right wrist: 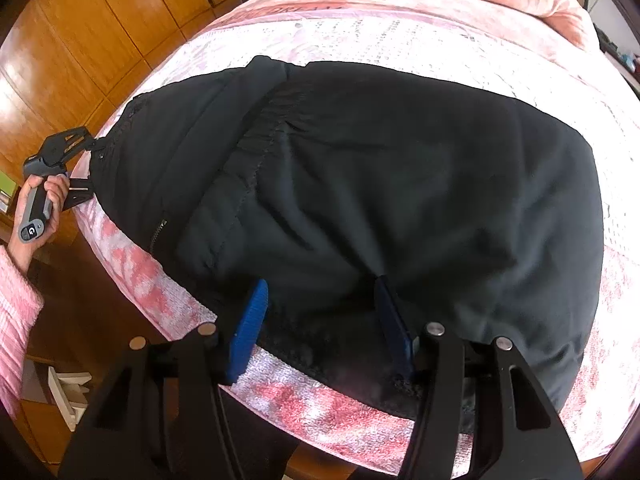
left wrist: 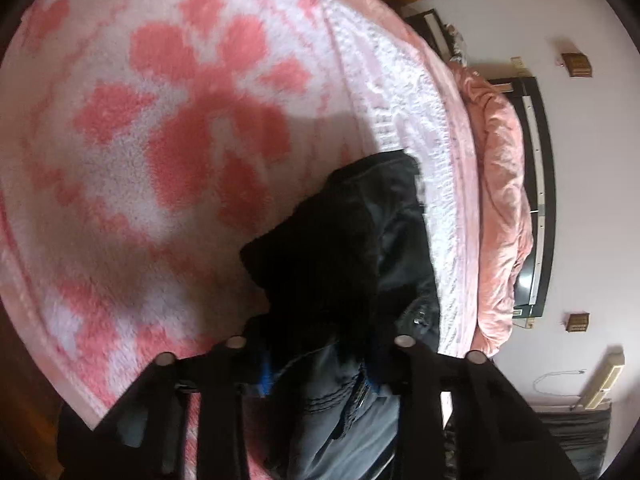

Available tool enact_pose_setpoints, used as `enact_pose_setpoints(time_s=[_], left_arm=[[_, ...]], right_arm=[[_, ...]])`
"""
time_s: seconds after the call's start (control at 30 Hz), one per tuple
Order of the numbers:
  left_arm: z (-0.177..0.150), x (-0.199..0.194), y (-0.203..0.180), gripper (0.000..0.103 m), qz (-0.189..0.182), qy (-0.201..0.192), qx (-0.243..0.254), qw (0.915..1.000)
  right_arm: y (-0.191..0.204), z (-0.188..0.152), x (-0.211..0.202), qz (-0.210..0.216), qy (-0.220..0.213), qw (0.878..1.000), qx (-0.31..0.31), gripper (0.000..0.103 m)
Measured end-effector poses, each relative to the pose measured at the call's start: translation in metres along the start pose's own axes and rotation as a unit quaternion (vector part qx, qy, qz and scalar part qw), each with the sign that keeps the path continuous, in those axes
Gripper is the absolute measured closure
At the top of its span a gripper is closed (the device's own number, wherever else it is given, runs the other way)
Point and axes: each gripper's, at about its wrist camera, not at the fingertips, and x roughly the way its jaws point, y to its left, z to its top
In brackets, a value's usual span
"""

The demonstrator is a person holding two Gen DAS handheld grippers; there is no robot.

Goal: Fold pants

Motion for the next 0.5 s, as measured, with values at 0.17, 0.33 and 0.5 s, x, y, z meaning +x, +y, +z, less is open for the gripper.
enact_pose_setpoints(time_s=[0.17, 0.33, 0.5], left_arm=[[-0.011, -0.015, -0.018, 0.075, 0.008, -0.032, 0.039, 0.9987], [-0.023, -0.031, -0.038, 0.075, -0.016, -0.056, 0.081, 0.9950], [-0.042, -0.051, -0.076, 0.075, -0.054, -0.069, 0.145, 0.9856]], right_arm=[[-0.003, -0.001, -0.002, 0.000, -0.001, 1.000, 0.001, 0.047], [-0.007, -0.004, -0.010, -0.001, -0.007, 1.000, 0.012, 0.043], [-0.016, -0.007, -0.021, -0.004, -0.017, 1.000, 0.023, 0.043]])
